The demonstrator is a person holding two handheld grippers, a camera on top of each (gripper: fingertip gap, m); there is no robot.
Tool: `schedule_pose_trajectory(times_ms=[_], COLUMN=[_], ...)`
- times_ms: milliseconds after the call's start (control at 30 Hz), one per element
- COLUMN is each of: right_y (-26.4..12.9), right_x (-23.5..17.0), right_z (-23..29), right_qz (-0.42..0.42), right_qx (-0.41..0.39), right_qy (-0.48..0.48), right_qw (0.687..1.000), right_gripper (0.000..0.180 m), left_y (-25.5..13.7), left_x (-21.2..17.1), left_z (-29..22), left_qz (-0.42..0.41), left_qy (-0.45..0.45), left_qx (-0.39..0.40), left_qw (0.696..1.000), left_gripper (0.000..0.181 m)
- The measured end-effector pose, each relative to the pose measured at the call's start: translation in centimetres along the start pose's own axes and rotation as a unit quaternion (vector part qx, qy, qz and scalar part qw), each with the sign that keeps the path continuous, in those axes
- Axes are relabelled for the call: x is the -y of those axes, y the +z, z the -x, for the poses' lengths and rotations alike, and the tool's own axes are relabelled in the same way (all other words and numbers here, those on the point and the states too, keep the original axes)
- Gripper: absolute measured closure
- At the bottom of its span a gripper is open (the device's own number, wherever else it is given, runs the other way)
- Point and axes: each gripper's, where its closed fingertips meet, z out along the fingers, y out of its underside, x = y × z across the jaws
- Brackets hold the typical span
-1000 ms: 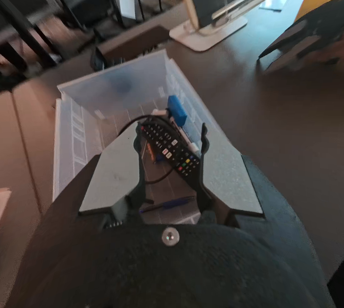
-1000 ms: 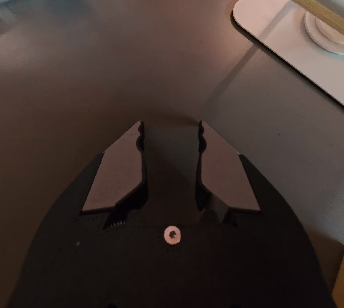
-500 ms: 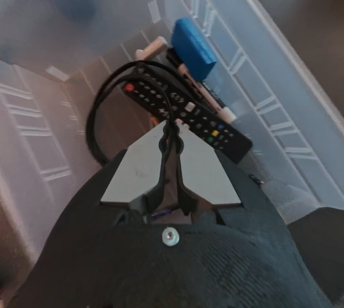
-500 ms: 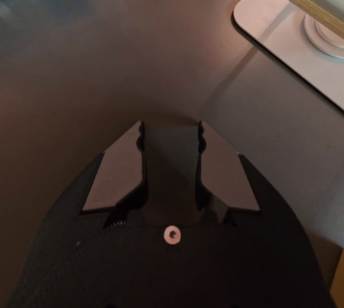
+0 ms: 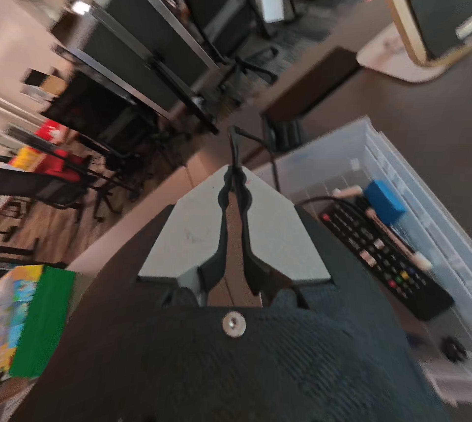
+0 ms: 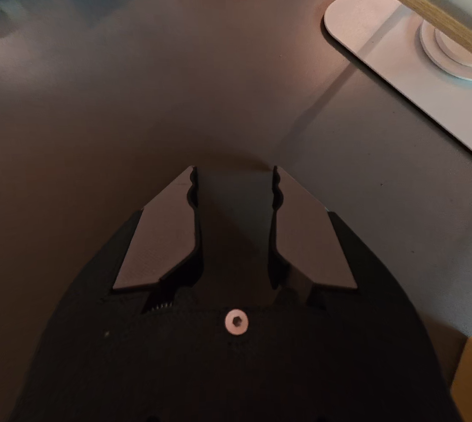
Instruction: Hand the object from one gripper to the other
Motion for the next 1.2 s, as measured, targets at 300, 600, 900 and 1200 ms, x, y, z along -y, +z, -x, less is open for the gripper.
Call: schedule_pose_trajectory(times_ms=[300,600,900,1200], right_y=[-2.2,-7.1,-19.7,-21.3], right_x=[1.5,5.4,9.8,13.7], right_z=[0.9,2.6,6.8,12.5], right_qz=[-0.055,-0.166,-0.326,-0.322], right_qx=[0.031,0.068,0.139,0.191], right_qy=[0.013,-0.006,-0.133,-0.145], right_qw=[0.998,0.984,0.926,0.916], right_gripper=[0.121,0.114,0.128,0.085], left_y=[-9.9,-17.2,-14.3,-14.8], left_x=[20.4,34.2,26.5,23.0], left_z=[5.0,-2.2,-19.1,-29.0], left_qz=[-0.150,-0.218,-0.178,-0.261], left_qy=[0.014,0.069,0.143,0.112], left_qx=[0.075,0.052,-0.191,-0.347], left_qw=[0.986,0.972,0.955,0.894], left_gripper=[0.179,0.180,0.180,0.181])
